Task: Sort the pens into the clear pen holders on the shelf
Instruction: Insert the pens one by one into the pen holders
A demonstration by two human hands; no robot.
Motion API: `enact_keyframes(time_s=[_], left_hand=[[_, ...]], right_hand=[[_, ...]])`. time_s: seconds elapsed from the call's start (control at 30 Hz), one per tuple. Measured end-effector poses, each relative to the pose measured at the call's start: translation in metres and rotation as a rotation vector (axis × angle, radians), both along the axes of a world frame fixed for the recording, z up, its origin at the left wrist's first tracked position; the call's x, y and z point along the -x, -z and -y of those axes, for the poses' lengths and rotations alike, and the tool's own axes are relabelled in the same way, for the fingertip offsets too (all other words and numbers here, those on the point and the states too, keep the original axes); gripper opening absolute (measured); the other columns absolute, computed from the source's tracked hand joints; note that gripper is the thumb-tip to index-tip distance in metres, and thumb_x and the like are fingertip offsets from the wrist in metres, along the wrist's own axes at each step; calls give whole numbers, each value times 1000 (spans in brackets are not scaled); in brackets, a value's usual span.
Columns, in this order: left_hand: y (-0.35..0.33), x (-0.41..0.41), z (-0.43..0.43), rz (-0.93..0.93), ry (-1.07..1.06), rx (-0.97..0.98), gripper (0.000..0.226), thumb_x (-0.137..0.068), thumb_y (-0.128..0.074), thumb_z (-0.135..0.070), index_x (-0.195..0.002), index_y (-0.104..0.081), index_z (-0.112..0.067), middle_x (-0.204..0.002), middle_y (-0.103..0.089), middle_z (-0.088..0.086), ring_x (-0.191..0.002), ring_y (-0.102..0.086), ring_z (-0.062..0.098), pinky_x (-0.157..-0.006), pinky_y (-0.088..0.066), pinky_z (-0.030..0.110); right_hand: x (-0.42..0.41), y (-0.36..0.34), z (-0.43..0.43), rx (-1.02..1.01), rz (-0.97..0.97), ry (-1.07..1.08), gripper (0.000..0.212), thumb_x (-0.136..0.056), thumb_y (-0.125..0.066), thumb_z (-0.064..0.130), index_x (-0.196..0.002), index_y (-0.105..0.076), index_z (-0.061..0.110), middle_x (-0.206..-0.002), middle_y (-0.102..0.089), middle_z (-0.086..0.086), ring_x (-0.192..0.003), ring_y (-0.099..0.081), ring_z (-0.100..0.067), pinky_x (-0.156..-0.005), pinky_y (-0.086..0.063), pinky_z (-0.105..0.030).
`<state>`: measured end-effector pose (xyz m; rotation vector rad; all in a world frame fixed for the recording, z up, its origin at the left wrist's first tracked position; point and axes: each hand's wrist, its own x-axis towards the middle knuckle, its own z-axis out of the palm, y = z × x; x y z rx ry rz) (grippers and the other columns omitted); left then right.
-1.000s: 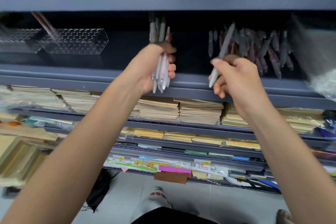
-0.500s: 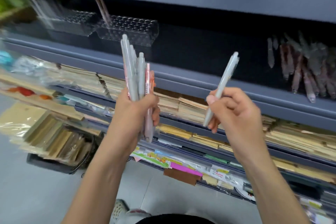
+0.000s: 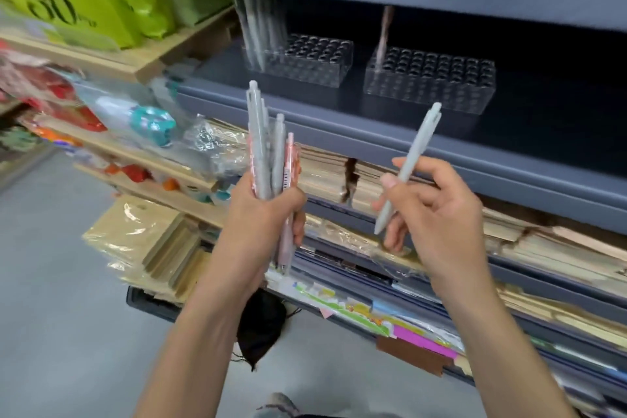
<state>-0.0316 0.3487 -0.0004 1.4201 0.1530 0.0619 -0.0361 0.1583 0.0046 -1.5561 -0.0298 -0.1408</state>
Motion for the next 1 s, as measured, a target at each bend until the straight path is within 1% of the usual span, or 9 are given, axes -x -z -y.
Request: enact_keyframes(time_s=[0.17, 0.27, 0.33, 0.43, 0.57, 0.63, 0.83, 0.93, 1.0], left_hand=[[2, -27, -56, -17, 75, -27, 20, -71, -63, -4, -88, -56, -11, -59, -50, 4, -46, -46, 19, -45, -42, 29], [1, -44, -78, -26, 118, 4, 20, -73, -64, -5, -89, -56, -13, -60, -51, 3, -46, -46, 19, -44, -43, 28], [1, -57, -89, -28, 145, 1, 19, -73, -65, -6, -86, -54, -13, -57, -50, 4, -46, -46, 21, -44, -42, 29], [1, -78, -101, -29, 157, -15, 20, -73, -68, -7, -84, -52, -13, -55, -50, 3, -46, -46, 21, -45, -43, 31], [1, -100, -115, -43, 175, -32, 19, -87, -69, -7, -96, -55, -16, -56, -54, 0, -49, -51, 19, -48, -48, 32], [2, -109, -121, -51, 162, -25, 19, -90, -70, -11, -102, -57, -19, -58, -54, -1, -50, -52, 18, -49, -49, 32], [2, -132, -137, -20, 110, -18, 17, -89, -72, -14, -98, -58, -17, -62, -55, -2, -55, -54, 17, -54, -50, 33], [2, -140, -143, -5, 118, -1, 18, -89, -72, -15, -100, -58, -17, -65, -55, -1, -57, -54, 18, -54, -50, 30], [2, -144, -147, 5, 144, 7, 18, -89, -72, -15, -101, -57, -16, -65, -54, -1, -57, -52, 18, -54, -50, 31]], right_hand=[[-25, -2, -57, -19, 41, 69, 15, -94, -63, 29, -107, -62, 22, -75, -73, -9, -49, -65, -25, -45, -52, -26], [-41, -8, -79, -2, 43, 80, 12, -97, -57, 19, -109, -59, 19, -78, -72, -10, -58, -69, -27, -52, -55, -27], [-56, -13, -90, 17, 49, 70, 15, -97, -55, 13, -110, -58, 19, -82, -73, -8, -63, -71, -27, -57, -57, -27], [-82, -18, -105, 67, 82, 52, 17, -97, -55, 11, -111, -58, 18, -83, -73, -8, -67, -71, -25, -61, -59, -30], [-119, -19, -118, 154, 98, 82, 15, -94, -61, 15, -108, -62, 20, -80, -74, -3, -70, -72, -19, -65, -60, -28], [-136, -18, -123, 183, 96, 90, 10, -94, -61, 19, -104, -63, 22, -79, -74, -1, -71, -72, -17, -67, -60, -29], [-174, -15, -140, 205, 140, 112, 8, -93, -60, 22, -91, -66, 27, -82, -74, 5, -73, -71, -11, -66, -57, -20], [-185, -14, -146, 165, 160, 144, 12, -92, -61, 17, -90, -67, 27, -82, -73, 3, -75, -71, -11, -67, -55, -18], [-193, -18, -149, 142, 196, 199, 15, -91, -63, 12, -91, -65, 26, -80, -72, 4, -75, -71, -12, -68, -55, -21]])
